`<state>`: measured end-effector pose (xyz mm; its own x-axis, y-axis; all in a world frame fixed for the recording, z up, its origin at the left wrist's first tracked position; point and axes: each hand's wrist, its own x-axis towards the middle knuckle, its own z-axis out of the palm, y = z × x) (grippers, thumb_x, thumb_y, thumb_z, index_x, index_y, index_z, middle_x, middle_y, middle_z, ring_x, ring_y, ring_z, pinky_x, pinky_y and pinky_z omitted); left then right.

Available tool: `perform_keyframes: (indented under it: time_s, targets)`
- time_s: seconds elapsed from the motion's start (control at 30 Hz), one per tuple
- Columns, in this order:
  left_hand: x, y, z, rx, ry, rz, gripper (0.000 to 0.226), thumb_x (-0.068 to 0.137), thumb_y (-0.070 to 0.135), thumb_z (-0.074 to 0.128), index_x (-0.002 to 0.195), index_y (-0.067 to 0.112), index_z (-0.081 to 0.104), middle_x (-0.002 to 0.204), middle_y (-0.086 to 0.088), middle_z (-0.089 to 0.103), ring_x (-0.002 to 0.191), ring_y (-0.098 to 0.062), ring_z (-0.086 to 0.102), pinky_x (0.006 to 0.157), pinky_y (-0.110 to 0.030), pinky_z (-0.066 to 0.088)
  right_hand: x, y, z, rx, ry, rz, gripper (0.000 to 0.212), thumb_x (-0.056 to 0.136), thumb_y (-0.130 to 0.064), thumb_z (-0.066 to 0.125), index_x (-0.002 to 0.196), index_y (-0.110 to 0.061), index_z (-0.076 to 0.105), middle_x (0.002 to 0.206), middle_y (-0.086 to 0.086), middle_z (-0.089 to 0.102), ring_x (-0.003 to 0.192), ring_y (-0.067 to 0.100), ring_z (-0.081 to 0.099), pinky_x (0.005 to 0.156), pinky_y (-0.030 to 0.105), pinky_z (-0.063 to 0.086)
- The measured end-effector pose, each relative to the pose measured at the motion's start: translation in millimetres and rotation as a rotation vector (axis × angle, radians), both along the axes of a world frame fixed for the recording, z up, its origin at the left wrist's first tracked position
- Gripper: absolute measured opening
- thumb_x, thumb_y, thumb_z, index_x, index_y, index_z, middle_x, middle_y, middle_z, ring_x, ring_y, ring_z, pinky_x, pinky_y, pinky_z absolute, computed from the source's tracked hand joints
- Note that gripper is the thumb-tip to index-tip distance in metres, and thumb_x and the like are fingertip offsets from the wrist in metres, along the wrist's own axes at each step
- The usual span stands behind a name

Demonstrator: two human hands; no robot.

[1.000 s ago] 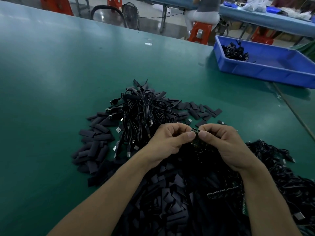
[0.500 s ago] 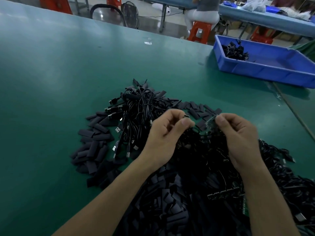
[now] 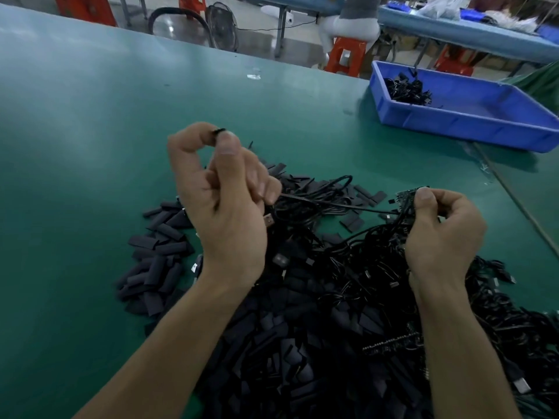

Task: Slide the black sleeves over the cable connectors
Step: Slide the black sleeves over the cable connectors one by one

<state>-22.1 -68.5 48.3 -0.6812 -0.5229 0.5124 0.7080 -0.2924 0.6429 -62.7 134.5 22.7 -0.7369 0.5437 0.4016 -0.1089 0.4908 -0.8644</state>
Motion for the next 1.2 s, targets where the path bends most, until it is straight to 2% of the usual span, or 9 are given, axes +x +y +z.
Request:
perform_keyframes:
  time_s: [0.13,0.27,0.43,0.5,0.63,0.8,0.93,1.07,1.2]
  targets:
    - [-4.2,-4.5,0.6,0.087,-0.071,-0.026,0.013,0.108,0.013,0.036,0.097,0.020,0.037,0.060,0.010,0.042,0.052,-0.008,0.036,0.051,-0.022,0.034,3.1,-2.9,7.5,-0.019,-0.004,0.012,0.013,0.098,-0.032,0.061,0.092,-0.020,0.062,0.083,-0.017,0.059,0.077,0.002,0.058,0.083,0.033,0.053]
    - [-5.9,-2.0,-8.0,0.099,-0.167,-0.062,0.013,0.107,0.014,0.037,0.095,0.019,0.038,0.061,0.007,0.038,0.055,-0.009,0.032,0.053,-0.022,0.033,13.7,-1.9,15.5,0.330,-0.094,0.262,0.004,0.092,-0.028,0.070,0.093,-0.025,0.067,0.077,-0.022,0.062,0.073,-0.010,0.062,0.068,0.006,0.046]
    - [-10.8,3.3,-15.0,0.132,-0.272,-0.178,0.018,0.110,0.015,0.034,0.092,0.017,0.038,0.061,0.009,0.036,0.054,-0.008,0.030,0.052,-0.021,0.031,22.1,-16.8,30.6,0.800,-0.114,0.534,0.025,0.091,-0.009,0.066,0.107,-0.026,0.077,0.105,-0.009,0.074,0.106,0.014,0.062,0.099,0.044,0.047]
    - [-12.3,3.0,-17.4,0.141,-0.300,-0.188,0.019,0.110,0.013,0.033,0.092,0.017,0.037,0.061,0.009,0.036,0.055,-0.008,0.031,0.053,-0.020,0.032,27.3,-23.9,35.3,0.820,-0.154,0.681,0.024,0.092,-0.011,0.064,0.102,-0.027,0.079,0.100,-0.012,0.075,0.098,0.006,0.062,0.102,0.045,0.046]
    - [-13.3,1.1,-17.6,0.162,-0.291,-0.180,0.019,0.110,0.012,0.032,0.092,0.017,0.037,0.061,0.010,0.038,0.056,-0.007,0.033,0.055,-0.020,0.035,36.7,-31.5,40.6,0.839,-0.496,0.823,0.033,0.078,-0.060,0.066,0.096,-0.035,0.077,0.090,-0.023,0.071,0.087,0.001,0.062,0.089,0.034,0.051]
    - [-12.2,2.0,-16.0,0.227,-0.290,-0.208,0.021,0.110,0.013,0.032,0.090,0.017,0.037,0.060,0.011,0.040,0.055,-0.007,0.034,0.055,-0.020,0.036,37.0,-40.5,27.9,0.997,-0.639,0.747,0.023,0.084,-0.048,0.074,0.104,-0.038,0.073,0.103,-0.013,0.069,0.097,0.014,0.064,0.084,0.035,0.054]
    - [-10.8,-0.8,-14.9,0.204,-0.257,-0.197,0.021,0.110,0.012,0.032,0.091,0.017,0.037,0.061,0.010,0.039,0.055,-0.007,0.033,0.055,-0.020,0.035,32.4,-36.0,19.9,0.978,-0.656,0.756,0.015,0.092,-0.044,0.066,0.099,-0.032,0.072,0.100,-0.009,0.069,0.092,0.015,0.065,0.082,0.039,0.056]
    - [-9.1,2.7,-20.4,-0.010,-0.298,-0.174,0.017,0.109,0.014,0.032,0.093,0.017,0.036,0.066,0.009,0.037,0.056,-0.007,0.032,0.055,-0.020,0.035,31.5,-33.7,22.2,0.626,-0.453,0.967,0.004,0.093,-0.030,0.070,0.094,-0.028,0.073,0.088,-0.018,0.071,0.084,0.001,0.065,0.080,0.032,0.054]
    - [-2.6,14.9,-27.5,-0.334,-0.303,-0.162,0.010,0.102,0.021,0.036,0.093,0.020,0.038,0.073,0.003,0.035,0.061,-0.008,0.034,0.057,-0.023,0.035,28.3,-37.2,24.4,0.394,-0.257,0.902,0.012,0.094,-0.021,0.068,0.087,-0.030,0.072,0.081,-0.017,0.072,0.076,0.002,0.068,0.073,0.025,0.054]
